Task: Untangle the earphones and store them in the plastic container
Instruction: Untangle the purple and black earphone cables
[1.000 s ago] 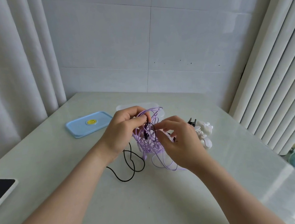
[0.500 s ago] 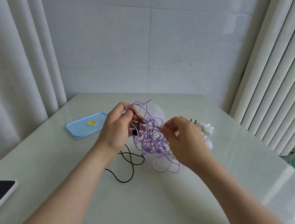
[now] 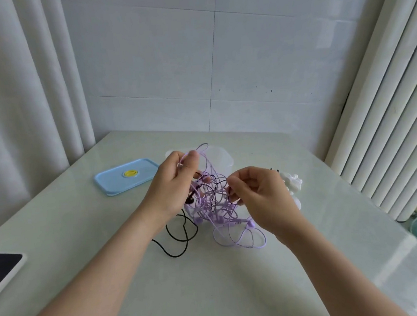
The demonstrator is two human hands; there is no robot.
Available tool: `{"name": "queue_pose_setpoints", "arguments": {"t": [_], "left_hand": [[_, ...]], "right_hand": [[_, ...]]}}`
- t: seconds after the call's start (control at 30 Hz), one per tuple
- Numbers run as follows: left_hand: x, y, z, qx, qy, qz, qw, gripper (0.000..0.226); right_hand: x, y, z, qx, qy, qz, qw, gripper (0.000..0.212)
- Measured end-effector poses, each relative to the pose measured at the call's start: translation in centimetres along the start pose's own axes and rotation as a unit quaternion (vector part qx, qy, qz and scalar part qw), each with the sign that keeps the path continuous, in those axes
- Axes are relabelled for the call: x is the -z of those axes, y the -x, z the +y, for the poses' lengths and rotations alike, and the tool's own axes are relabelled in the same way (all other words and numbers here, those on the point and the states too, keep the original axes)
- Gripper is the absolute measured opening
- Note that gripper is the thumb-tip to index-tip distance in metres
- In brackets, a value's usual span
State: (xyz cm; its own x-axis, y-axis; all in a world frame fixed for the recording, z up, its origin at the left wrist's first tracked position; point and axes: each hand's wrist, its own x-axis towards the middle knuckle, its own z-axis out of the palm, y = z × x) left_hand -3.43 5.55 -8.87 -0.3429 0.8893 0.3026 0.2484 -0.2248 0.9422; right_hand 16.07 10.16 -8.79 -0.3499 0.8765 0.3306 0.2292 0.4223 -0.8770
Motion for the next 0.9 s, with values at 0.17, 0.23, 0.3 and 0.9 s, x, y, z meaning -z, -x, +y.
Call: {"name": "queue_pose_setpoints", "arguments": {"t": [0.17,0.23,0.3,0.9], "left_hand": [[0.6,0.1,0.1,-0.01,-0.07,-0.062,0.996,0.039],[0.6,0.1,0.1,0.004,-0.061,-0.059,0.996,0.021],[0.6,0.1,0.2,0.011,-0.05,-0.059,0.997,0.008],[0.7,0.0,0.2,-0.042,-0.052,-0.048,0.997,0.025]], "right_hand": [[0.0,-0.5,0.6,0.048,0.102,0.071,0.991,0.015],[0.0,-0.5,0.8,0.079,0.159,0.101,0.979,0.014],[0.0,-0.4,0.8,0.097,0.183,0.119,0.971,0.012],[0.1,0.2,1.0,0.125,0.314,-0.038,0.94,0.009]]}}
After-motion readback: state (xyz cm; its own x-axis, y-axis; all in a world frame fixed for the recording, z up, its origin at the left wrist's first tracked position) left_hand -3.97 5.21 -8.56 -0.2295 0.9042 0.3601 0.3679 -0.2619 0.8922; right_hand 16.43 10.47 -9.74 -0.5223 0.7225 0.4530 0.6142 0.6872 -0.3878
